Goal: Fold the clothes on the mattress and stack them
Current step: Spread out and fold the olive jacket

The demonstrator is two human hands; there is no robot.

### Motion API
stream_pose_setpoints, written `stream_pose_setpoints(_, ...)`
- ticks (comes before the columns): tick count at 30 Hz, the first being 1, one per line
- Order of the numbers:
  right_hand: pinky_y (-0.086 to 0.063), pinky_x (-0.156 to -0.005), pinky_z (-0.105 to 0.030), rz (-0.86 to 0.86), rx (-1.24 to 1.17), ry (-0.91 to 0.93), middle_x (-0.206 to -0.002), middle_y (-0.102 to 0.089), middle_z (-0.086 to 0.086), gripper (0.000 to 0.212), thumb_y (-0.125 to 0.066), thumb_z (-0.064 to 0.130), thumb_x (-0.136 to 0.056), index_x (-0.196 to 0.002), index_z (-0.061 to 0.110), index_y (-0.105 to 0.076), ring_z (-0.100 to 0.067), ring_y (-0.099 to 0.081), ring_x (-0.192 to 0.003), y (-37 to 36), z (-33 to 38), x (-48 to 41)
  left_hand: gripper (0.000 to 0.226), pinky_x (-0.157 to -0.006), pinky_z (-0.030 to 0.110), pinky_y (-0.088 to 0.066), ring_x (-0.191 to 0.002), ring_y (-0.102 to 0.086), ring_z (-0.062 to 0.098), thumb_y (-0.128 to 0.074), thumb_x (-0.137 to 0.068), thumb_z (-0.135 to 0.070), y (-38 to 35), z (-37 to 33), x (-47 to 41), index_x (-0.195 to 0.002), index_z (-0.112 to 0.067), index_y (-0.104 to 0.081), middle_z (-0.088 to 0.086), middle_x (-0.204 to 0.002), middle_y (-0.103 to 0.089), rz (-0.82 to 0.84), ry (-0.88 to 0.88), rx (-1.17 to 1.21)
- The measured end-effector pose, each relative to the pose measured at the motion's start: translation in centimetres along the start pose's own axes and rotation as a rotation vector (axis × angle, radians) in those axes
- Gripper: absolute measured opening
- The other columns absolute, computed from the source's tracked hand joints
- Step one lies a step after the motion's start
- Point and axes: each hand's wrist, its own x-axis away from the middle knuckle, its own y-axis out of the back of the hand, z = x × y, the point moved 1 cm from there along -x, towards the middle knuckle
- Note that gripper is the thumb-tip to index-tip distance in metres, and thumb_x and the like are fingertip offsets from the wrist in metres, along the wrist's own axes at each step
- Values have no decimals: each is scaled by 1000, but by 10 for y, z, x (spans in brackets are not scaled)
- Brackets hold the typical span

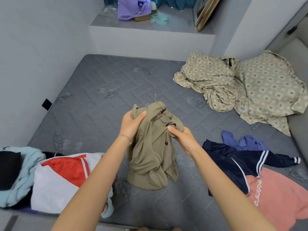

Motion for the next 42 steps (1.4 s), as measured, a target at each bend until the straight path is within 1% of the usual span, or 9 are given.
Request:
stream_pose_setpoints(7, -54, -84, -27, 157, -132, 9, -113, -72, -9, 44, -70, 22, -78, -118, 5, -64, -20, -68, -105, -15, 34, 4, 55, -70, 15, -44, -95, -59, -3, -84, -69, -45, 1, 9, -3, -110, -27, -52, -13, -105, -62, 202, 166, -325)
stream_pose_setpoints(10, -55, -82, -26, 166, -147, 14, -114, -72, -11, 40, -68, 21, -82, -119, 5, -63, -21, -68, -107, -18, 41, 3, 43, -75, 20, -51, -95, -68, 8, -81, -70, -49, -5, 10, -5, -105, -28, -67, -10, -98, -74, 382, 216, -312)
stream_pose_setpoints(14, -55, -77, -23, 167, -103, 27, -110, -73, -9, 21, -62, 14, -92, -112, 9, -68, -19, -70, -102, -20, 40, 1, 28, -67, 7, -48, -90, -68, -1, -75, -81, -41, -18, 14, 1, -105, -29, -69, -16, -97, -74, 516, 208, -242)
stream_pose_setpoints(20, -55, -86, -25, 100, 132, 100, -108, -74, -1, 14, -68, 16, -91, -105, 19, -72, -17, -69, -106, -18, 43, -3, 19, -65, 11, -48, -74, -65, -2, -76, -78, -3, -34, 30, 1, -86, -18, -70, -14, -78, -72, 237, 122, -123)
stream_pose_setpoints(28, -52, -94, -32, -237, 115, 94, -90, -68, -4, 28, -73, 26, -88, -106, 10, -60, -15, -66, -96, 9, 42, -8, 25, -58, 10, -50, -72, -69, -2, -75, -77, -1, -28, 37, -9, -93, -20, -70, -14, -79, -74, -41, 215, 220)
stream_pose_setpoints(32, -48, -79, -9, -130, 253, 78, -99, -67, 3, 31, -73, 31, -87, -109, 13, -64, 0, -63, -92, 4, 26, -4, 23, -62, 18, -54, -77, -71, 6, -77, -75, -4, -30, 39, -12, -92, -19, -72, -6, -84, -76, -73, 272, 325)
stream_pose_setpoints(36, -38, -79, 2, 31, 490, 137, -113, -62, 23, 25, -68, 40, -89, -112, 35, -61, 17, -54, -103, -12, 19, -5, 21, -69, 26, -56, -87, -72, 16, -75, -78, -4, -37, 37, -12, -95, -16, -73, 3, -93, -76, 16, 306, 360)
stream_pose_setpoints(39, -41, -72, -15, -35, 555, 206, -86, -61, 8, 16, -69, 34, -90, -90, 19, -63, -3, -55, -79, -17, 16, -10, 20, -67, 24, -56, -87, -72, 15, -72, -81, -2, -37, 30, -12, -96, -15, -71, 3, -93, -76, 46, 279, 376)
stream_pose_setpoints(42, -29, -62, -31, -3, 552, 226, -67, -39, -9, 40, -65, 26, -94, -71, -4, -49, -15, -37, -66, -19, 9, -8, 18, -68, 26, -57, -88, -72, 17, -71, -83, -4, -31, 24, -12, -100, -12, -70, 6, -95, -75, 91, 298, 397)
